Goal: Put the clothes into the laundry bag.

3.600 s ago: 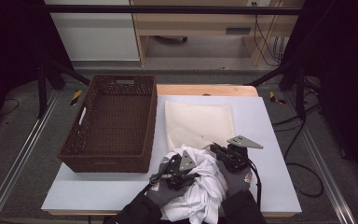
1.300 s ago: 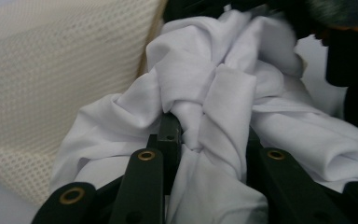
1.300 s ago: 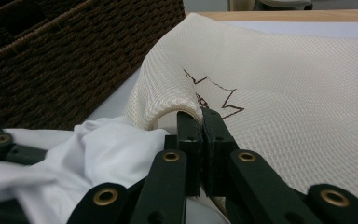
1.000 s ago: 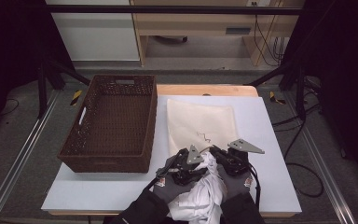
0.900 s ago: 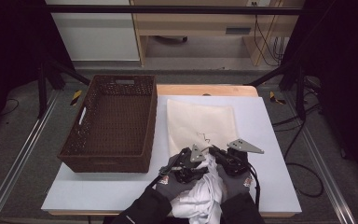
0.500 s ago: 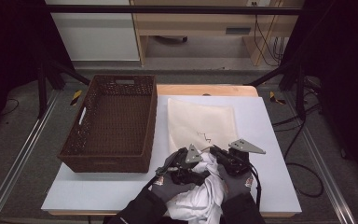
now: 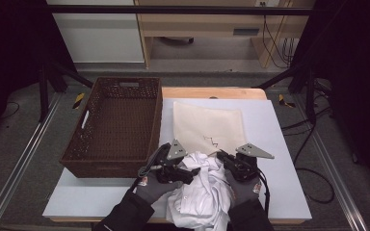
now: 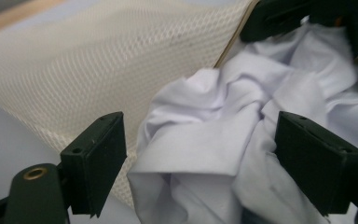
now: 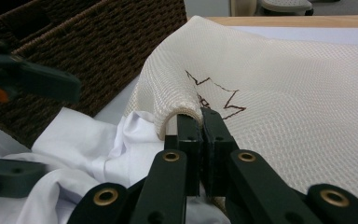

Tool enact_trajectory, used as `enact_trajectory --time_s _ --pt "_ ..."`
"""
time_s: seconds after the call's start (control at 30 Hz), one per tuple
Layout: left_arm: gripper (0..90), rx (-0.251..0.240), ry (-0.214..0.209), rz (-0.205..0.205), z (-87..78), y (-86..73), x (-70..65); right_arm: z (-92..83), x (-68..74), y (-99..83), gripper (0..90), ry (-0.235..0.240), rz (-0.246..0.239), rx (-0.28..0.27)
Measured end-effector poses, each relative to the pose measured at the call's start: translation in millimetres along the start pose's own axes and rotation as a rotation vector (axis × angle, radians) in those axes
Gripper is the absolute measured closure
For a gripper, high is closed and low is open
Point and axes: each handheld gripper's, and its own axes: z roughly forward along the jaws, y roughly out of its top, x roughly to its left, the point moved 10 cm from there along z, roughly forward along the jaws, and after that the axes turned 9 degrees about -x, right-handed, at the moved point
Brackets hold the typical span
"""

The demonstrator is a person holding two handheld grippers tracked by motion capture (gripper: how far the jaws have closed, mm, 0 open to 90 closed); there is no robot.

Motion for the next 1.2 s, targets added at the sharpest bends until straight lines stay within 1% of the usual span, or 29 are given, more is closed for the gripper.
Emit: enact_trajectory --time_s 0.1,0.17,0.23,0.27,0.3,0.33,0.37,0.4,0.43,0.47,0.53,0.63,0.7,0.8,0.87,0.97,1.0,1.07,1.13,1.2 --pt "16.7 0.025 -0.019 -0.035 13.6 -12.1 0.7 0.4 0.2 -0.8 87.9 -0.001 -0.001 0.006" --pt "20.2 0.04 -0.037 -0.054 21.0 -18.4 0.3 0.6 1.0 -1.2 87.9 0.002 0.002 0.007" --pt "24.3 0.062 -0.042 -0.045 26.0 -24.3 -0.3 1.0 1.3 -1.7 87.9 0.004 0.002 0.011" --pt "30.1 0.075 -0.072 -0.057 26.6 -26.9 -2.9 1.6 1.6 -2.2 87.9 0.005 0.001 0.012" --pt "38.9 0.08 -0.08 -0.065 26.7 -28.0 -4.0 2.0 1.5 -2.8 87.9 0.004 -0.003 0.016" --pt "43.9 0.089 -0.085 -0.07 26.1 -28.8 -5.4 2.5 2.1 -3.3 87.9 0.005 -0.003 0.018" --pt "52.5 0.09 -0.091 -0.078 24.6 -28.0 -7.8 3.0 2.0 -3.7 88.0 0.004 -0.005 0.018" --pt "60.1 0.095 -0.086 -0.068 23.0 -27.6 -9.3 3.1 2.3 -3.7 87.9 0.004 0.0 0.016" --pt "64.4 0.095 -0.081 -0.064 21.2 -26.2 -11.8 2.7 2.1 -3.5 88.0 0.003 0.003 0.016" --pt "68.6 0.087 -0.073 -0.049 18.4 -23.7 -13.6 2.5 1.2 -3.3 88.0 0.002 0.001 0.016" --pt "73.2 0.06 -0.076 -0.037 13.0 -16.1 -19.7 2.2 0.7 -2.5 88.0 0.002 0.01 0.011" --pt "75.0 0.019 -0.095 -0.002 4.2 -2.7 -32.7 2.4 1.0 -2.3 88.1 0.004 0.014 0.009" --pt "75.3 0.01 -0.105 0.031 2.6 4.4 -43.5 2.8 1.7 -2.0 88.1 0.008 0.018 0.006" --pt "75.5 0.011 -0.117 0.065 7.2 9.9 -56.7 3.0 2.2 -2.1 88.2 0.009 0.015 0.004" --pt "75.6 0.026 -0.115 0.072 15.2 8.7 -60.0 2.6 2.1 -1.4 88.3 0.011 0.02 -0.001" --pt "75.6 0.068 -0.107 0.074 31.6 0.3 -59.5 2.2 3.0 -0.2 88.2 0.023 0.026 -0.011" --pt "75.5 0.09 -0.103 0.081 37.4 -3.5 -57.7 2.2 3.5 0.6 88.2 0.027 0.023 -0.018" --pt "75.4 0.122 -0.082 0.093 49.2 -10.3 -51.9 1.9 4.5 2.1 88.2 0.033 0.017 -0.024" --pt "74.9 0.139 -0.068 0.092 55.9 -14.9 -44.5 -0.4 6.4 5.7 88.2 0.04 0.012 -0.039" --pt "73.9 0.125 -0.071 0.064 56.1 -15.3 -41.6 -4.1 7.7 10.2 88.2 0.044 0.022 -0.051"
